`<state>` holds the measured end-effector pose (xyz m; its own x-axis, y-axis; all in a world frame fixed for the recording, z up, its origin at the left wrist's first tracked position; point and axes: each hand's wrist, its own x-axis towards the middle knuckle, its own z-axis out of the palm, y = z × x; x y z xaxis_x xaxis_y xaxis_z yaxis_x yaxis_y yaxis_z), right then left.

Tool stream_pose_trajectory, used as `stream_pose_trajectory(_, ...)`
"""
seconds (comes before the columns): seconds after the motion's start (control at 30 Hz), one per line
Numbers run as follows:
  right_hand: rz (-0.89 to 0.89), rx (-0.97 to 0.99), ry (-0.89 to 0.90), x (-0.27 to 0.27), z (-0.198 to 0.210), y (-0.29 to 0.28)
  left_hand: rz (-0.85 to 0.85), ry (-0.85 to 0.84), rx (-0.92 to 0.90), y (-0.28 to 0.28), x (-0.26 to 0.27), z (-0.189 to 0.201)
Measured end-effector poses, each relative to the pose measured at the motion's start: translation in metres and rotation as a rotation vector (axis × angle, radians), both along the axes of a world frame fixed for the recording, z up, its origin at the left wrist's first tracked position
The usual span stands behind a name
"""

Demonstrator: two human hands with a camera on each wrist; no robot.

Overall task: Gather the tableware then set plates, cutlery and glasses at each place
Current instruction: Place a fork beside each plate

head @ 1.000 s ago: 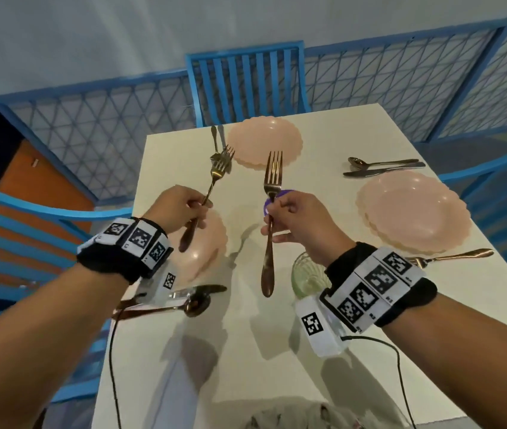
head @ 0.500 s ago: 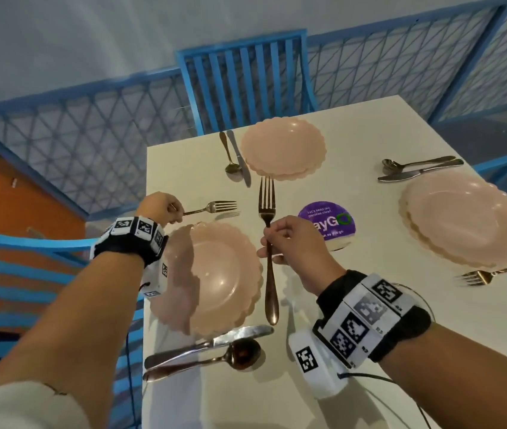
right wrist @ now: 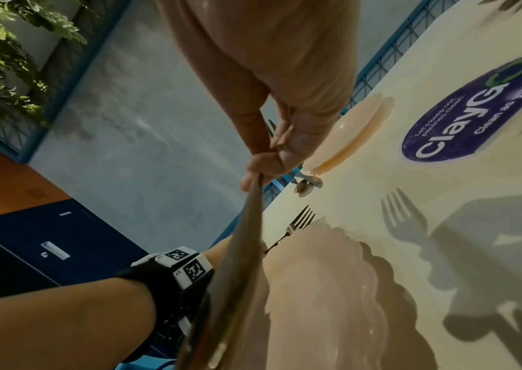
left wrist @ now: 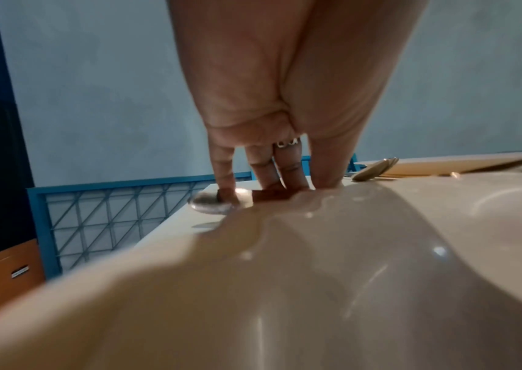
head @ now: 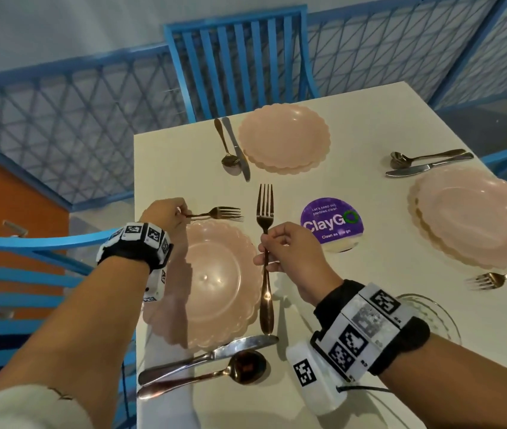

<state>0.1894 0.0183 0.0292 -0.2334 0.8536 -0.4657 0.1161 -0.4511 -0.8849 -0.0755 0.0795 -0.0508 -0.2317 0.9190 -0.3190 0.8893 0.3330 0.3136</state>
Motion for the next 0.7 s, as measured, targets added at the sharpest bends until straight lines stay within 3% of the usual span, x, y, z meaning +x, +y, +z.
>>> stream_pose_trajectory(0.7, -0.011, 0.064, -0.001, 0.006, -0.003, -0.002, -0.084, 0.373, -0.077, -0.002, 0.014, 0.007)
